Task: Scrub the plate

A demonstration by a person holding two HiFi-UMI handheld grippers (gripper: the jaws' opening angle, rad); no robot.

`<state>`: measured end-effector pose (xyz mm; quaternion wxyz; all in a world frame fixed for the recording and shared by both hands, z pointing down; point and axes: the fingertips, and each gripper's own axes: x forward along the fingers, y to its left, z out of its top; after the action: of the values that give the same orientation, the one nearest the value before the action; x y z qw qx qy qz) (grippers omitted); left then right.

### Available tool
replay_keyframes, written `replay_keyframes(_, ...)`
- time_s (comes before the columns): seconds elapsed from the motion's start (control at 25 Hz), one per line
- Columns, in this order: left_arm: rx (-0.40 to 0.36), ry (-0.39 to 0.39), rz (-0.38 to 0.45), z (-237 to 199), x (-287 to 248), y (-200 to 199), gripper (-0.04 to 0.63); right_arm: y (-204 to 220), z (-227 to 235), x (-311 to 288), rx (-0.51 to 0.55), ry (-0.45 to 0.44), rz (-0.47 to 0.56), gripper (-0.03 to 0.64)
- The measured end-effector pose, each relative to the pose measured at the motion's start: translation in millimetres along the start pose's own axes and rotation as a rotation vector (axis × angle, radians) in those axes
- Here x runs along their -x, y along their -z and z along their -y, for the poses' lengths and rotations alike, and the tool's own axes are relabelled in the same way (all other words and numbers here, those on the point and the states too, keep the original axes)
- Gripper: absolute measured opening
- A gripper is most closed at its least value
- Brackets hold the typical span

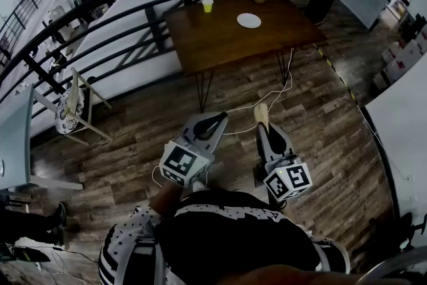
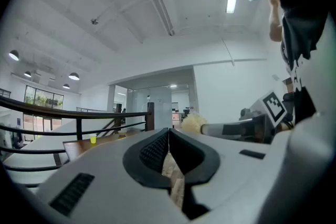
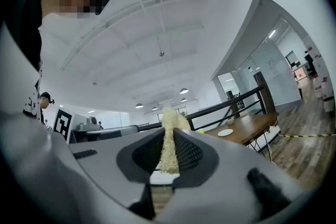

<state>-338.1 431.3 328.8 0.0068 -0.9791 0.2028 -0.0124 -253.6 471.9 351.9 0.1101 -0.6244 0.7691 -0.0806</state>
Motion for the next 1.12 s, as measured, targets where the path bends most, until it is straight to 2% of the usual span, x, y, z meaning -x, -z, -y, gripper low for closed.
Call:
replay_keyframes(0.24, 0.010, -0.023, -0.010, 13, -6, 5, 0.014, -2, 10, 16, -0.024, -0.018, 0.007, 0.049)
replay_keyframes(0.44, -0.015, -0.004, -0.039, 37, -23, 3, 0.014, -2, 27, 32, -0.031, -0.015, -0.001, 0.049)
replay_keyframes(0.56, -0.003, 0.012, -0.039, 48, -33, 1, 0.014, -6, 37, 42, -0.051, -0.017, 0.012, 0.049)
replay_keyframes(0.8, -0.008, 0.064, -0.063, 77, -57, 5, 0.014, -13, 61, 74, -0.069, 0.026, 0.024, 0.049)
replay_keyframes(1.12, -0.024, 0.181, -0.063, 117, -87, -1, 0.014, -21, 81, 116, -0.069, 0.118, 0.059, 0.049)
